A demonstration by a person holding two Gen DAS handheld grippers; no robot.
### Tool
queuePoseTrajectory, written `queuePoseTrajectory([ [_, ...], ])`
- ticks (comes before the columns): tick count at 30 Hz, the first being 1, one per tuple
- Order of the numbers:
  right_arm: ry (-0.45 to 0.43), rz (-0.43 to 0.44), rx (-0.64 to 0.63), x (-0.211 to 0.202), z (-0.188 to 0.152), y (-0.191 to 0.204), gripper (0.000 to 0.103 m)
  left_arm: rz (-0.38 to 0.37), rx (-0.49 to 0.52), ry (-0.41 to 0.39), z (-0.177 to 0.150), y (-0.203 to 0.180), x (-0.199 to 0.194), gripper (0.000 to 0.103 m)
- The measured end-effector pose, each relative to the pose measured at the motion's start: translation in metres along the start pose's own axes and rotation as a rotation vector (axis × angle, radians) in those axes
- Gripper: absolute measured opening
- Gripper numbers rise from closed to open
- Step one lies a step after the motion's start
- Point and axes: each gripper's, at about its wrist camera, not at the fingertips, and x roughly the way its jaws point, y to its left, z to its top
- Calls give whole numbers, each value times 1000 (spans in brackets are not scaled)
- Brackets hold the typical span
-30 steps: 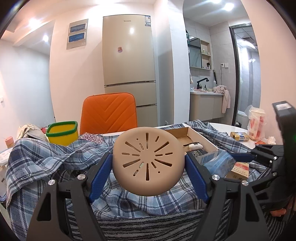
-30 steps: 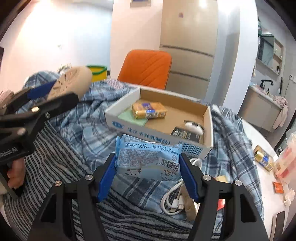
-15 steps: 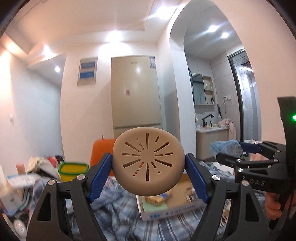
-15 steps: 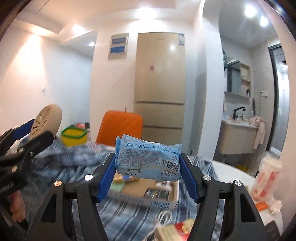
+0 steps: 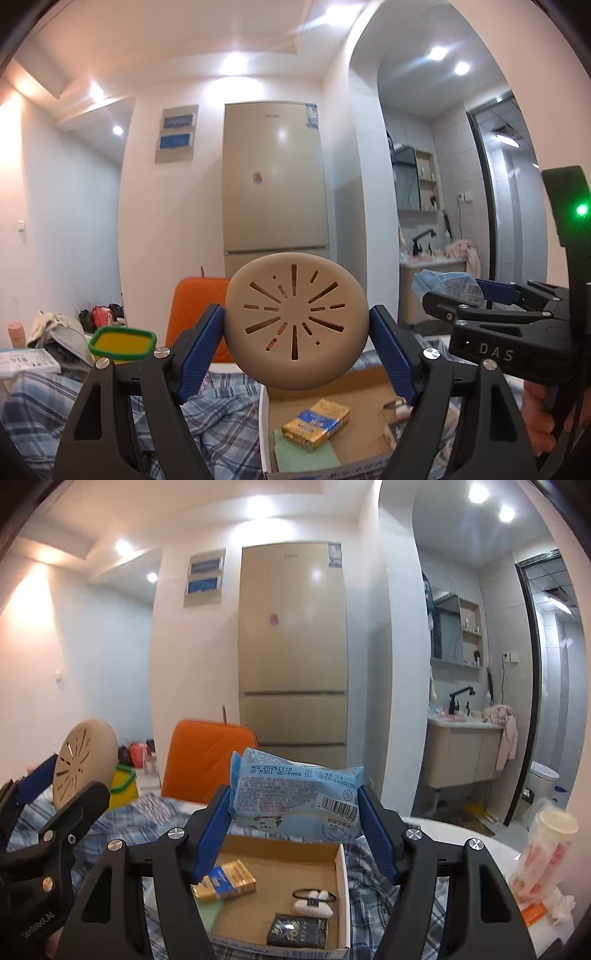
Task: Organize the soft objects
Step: 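Carry the blue packet and beige disc into the box and release both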
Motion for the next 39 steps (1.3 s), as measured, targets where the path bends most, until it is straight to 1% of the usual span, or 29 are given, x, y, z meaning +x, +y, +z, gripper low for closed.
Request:
queuePoseTrajectory([
  [5, 173, 19, -16, 39, -24, -1, 69, 5, 11, 85, -21, -4, 12, 78],
  [10, 342, 40, -18, 67, -50, -2, 69, 2, 18, 137, -26, -7, 22, 80],
  [11, 377, 52, -16, 73, -55, -2, 69, -9, 15, 170, -27, -6, 28, 80],
  [12, 397, 59, -15, 76, -57, -2, 69, -14, 11, 216, -31, -6, 36, 80],
  [14, 443, 77, -14, 82, -65, 0, 69, -16, -3, 279, -35, -3, 47, 80],
  [17, 481, 96, -16, 87, -74, 1, 69, -13, -30, 336, -40, 1, 56, 80],
  [19, 492, 100, -18, 89, -77, 2, 72, -17, -38, 363, -42, 1, 60, 80],
  [20, 495, 100, -19, 90, -78, 2, 75, -15, -36, 372, -43, 0, 61, 80],
  [25, 489, 102, -16, 88, -78, -1, 77, -15, -17, 369, -42, -4, 61, 80],
  [29, 455, 66, -16, 78, -72, -8, 77, -24, -24, 390, -44, -1, 66, 81],
  [33, 390, 7, -40, 58, -69, -16, 77, -64, -19, 468, -49, -4, 81, 81],
  [36, 370, -1, -42, 49, -68, -19, 77, -91, -4, 519, -54, -9, 89, 82],
  [39, 351, -5, -46, 41, -66, -21, 77, -94, -2, 530, -55, -10, 90, 82],
])
